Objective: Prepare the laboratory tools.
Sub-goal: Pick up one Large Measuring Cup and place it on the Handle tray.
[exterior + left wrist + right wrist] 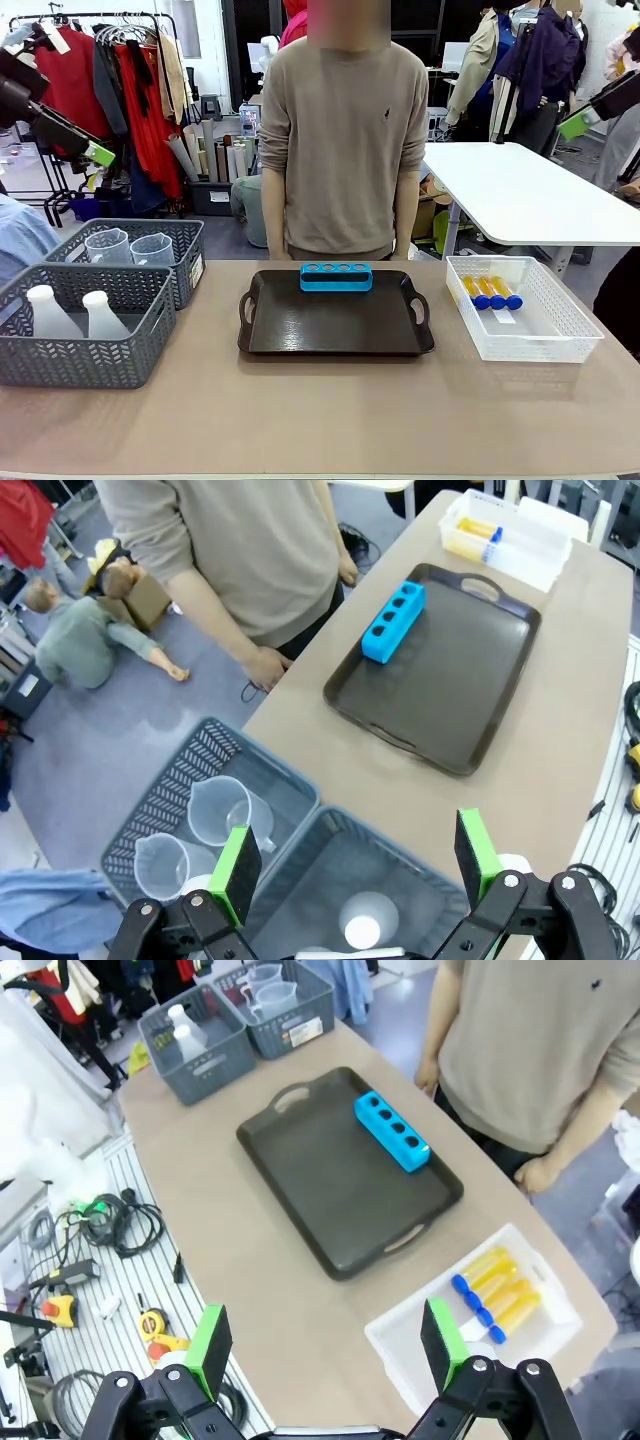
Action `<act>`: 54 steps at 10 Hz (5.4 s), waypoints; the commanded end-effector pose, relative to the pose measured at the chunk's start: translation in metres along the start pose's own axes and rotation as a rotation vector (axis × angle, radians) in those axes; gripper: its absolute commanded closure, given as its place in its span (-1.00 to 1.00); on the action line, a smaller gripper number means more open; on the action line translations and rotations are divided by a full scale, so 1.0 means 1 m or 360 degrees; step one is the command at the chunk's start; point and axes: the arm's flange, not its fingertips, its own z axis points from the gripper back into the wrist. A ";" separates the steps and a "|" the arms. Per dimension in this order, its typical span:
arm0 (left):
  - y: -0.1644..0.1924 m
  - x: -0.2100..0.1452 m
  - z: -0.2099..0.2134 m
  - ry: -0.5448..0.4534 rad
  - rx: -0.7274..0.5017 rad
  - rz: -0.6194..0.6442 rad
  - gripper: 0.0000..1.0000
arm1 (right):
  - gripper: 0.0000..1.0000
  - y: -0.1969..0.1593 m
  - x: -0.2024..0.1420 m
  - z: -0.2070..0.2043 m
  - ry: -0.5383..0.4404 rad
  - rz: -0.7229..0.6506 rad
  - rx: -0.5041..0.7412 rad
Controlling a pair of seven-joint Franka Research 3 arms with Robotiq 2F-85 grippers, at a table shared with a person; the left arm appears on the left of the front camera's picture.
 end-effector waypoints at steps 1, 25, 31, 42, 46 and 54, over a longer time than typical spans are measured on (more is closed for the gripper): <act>0.003 0.007 0.000 -0.0028 -0.0014 -0.0024 -1.00 | -1.00 -0.001 -0.001 -0.007 0.0004 0.0050 -0.0001; -0.008 0.016 0.012 0.0095 -0.0378 -0.0007 -1.00 | -1.00 -0.001 -0.001 -0.001 0.0007 0.0008 -0.0002; -0.008 0.016 0.012 0.0095 -0.0378 -0.0007 -1.00 | -1.00 -0.001 -0.001 -0.001 0.0007 0.0008 -0.0002; 0.029 -0.023 -0.151 0.0951 0.0231 0.0257 -1.00 | -1.00 -0.001 -0.001 -0.001 0.0007 0.0008 -0.0002; 0.036 -0.021 -0.155 0.0991 0.0273 0.0188 -1.00 | -1.00 -0.001 -0.001 -0.001 0.0007 0.0008 -0.0002; 0.089 -0.047 -0.260 0.1243 0.0458 0.0786 -1.00 | -1.00 -0.001 -0.001 -0.001 0.0007 0.0008 -0.0002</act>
